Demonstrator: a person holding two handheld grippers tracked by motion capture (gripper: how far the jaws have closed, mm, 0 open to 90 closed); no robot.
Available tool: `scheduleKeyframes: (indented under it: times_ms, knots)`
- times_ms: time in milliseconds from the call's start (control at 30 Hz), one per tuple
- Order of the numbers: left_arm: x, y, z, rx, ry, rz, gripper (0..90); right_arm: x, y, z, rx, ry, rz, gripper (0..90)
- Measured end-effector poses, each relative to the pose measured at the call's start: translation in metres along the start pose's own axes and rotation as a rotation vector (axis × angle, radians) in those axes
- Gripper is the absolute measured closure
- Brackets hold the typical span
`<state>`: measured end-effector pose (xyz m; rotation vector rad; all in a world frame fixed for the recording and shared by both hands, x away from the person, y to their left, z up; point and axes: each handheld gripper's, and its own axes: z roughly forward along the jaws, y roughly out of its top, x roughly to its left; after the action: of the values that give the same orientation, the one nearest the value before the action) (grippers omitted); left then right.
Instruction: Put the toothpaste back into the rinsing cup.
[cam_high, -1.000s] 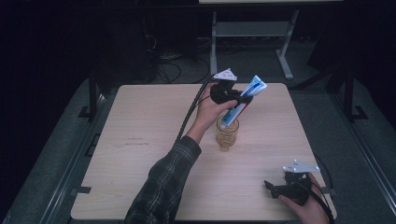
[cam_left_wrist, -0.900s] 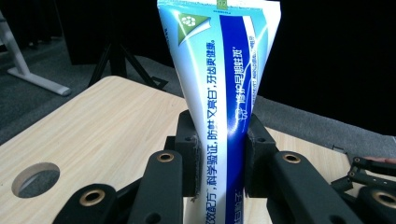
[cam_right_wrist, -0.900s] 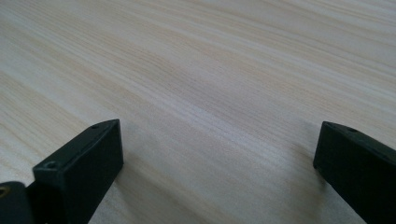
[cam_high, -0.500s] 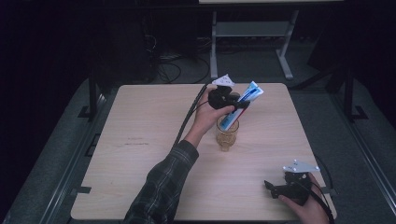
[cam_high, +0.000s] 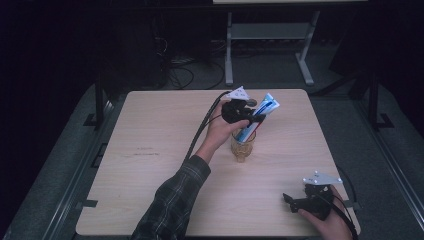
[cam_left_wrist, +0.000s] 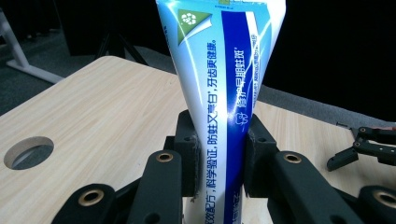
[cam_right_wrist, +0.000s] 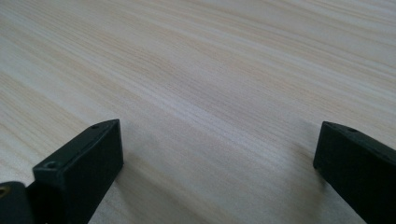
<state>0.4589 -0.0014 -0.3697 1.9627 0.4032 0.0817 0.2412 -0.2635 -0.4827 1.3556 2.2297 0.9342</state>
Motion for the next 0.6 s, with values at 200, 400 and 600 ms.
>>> scheduleKeyframes:
  times_ms: [200, 400, 600]
  knots:
    - [-0.001, -0.004, -0.004, -0.004, 0.003, 0.005, 71.8, 0.0, 0.0, 0.0, 0.0, 0.0, 0.0, 0.9]
    - [-0.001, -0.011, -0.007, -0.004, 0.011, 0.001, 71.6, 0.0, 0.0, 0.0, 0.0, 0.0, 0.0, 0.9]
    - [0.001, -0.018, -0.012, 0.003, 0.021, -0.006, 71.4, 0.0, 0.0, 0.0, 0.002, 0.001, 0.004, 0.9]
